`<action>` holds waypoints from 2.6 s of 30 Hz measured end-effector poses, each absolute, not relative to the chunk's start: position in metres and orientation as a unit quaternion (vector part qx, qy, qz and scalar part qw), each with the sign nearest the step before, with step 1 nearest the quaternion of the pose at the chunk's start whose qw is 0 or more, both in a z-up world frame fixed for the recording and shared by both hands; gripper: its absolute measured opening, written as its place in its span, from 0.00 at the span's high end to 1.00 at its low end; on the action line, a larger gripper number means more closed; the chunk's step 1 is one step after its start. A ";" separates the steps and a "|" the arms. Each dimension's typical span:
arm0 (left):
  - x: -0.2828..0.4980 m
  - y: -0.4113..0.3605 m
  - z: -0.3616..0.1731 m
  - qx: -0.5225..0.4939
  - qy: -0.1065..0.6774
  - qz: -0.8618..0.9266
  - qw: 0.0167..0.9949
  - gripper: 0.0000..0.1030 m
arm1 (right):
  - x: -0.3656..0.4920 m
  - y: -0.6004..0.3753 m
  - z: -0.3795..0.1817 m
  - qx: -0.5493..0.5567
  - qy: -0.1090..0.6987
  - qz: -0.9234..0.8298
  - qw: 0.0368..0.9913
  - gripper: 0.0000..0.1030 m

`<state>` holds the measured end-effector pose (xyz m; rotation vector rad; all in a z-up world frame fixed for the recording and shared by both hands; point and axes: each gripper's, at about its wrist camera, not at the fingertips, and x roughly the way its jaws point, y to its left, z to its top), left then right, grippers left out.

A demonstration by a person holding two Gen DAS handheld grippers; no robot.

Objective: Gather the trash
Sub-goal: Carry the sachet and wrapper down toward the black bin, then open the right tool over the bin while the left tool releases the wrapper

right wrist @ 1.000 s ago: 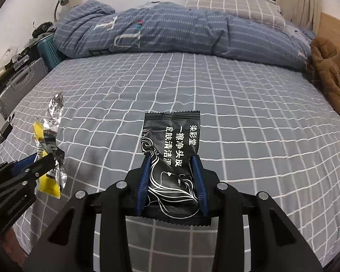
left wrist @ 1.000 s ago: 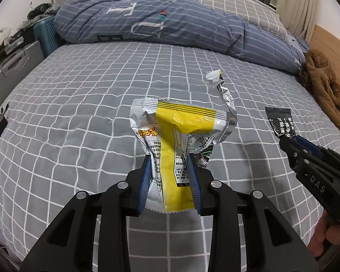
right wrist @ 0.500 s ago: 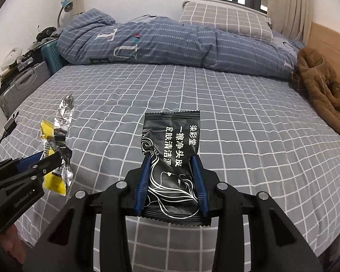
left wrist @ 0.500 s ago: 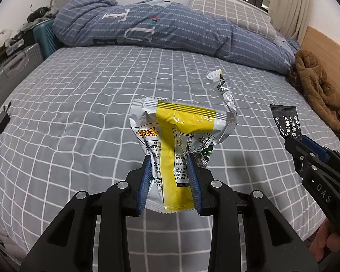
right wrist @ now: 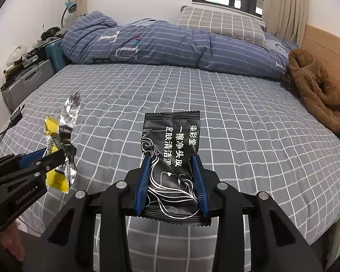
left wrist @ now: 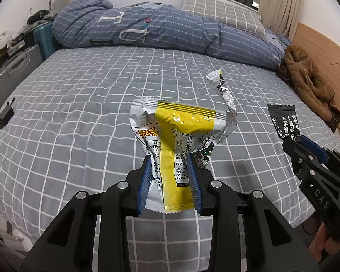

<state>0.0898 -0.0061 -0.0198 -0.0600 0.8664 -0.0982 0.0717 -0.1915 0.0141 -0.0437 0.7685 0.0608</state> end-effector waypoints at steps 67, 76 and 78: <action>-0.141 -0.013 -0.120 -0.031 0.525 -0.057 0.848 0.70 | -0.167 -0.200 -0.117 -0.012 0.535 0.047 0.843 0.66; -0.138 0.015 -0.180 -0.050 0.571 -0.038 0.819 0.70 | -0.156 -0.187 -0.176 -0.031 0.594 0.064 0.801 0.65; -0.138 0.020 -0.187 -0.047 0.575 -0.032 0.816 0.70 | -0.153 -0.184 -0.181 -0.025 0.600 0.066 0.797 0.65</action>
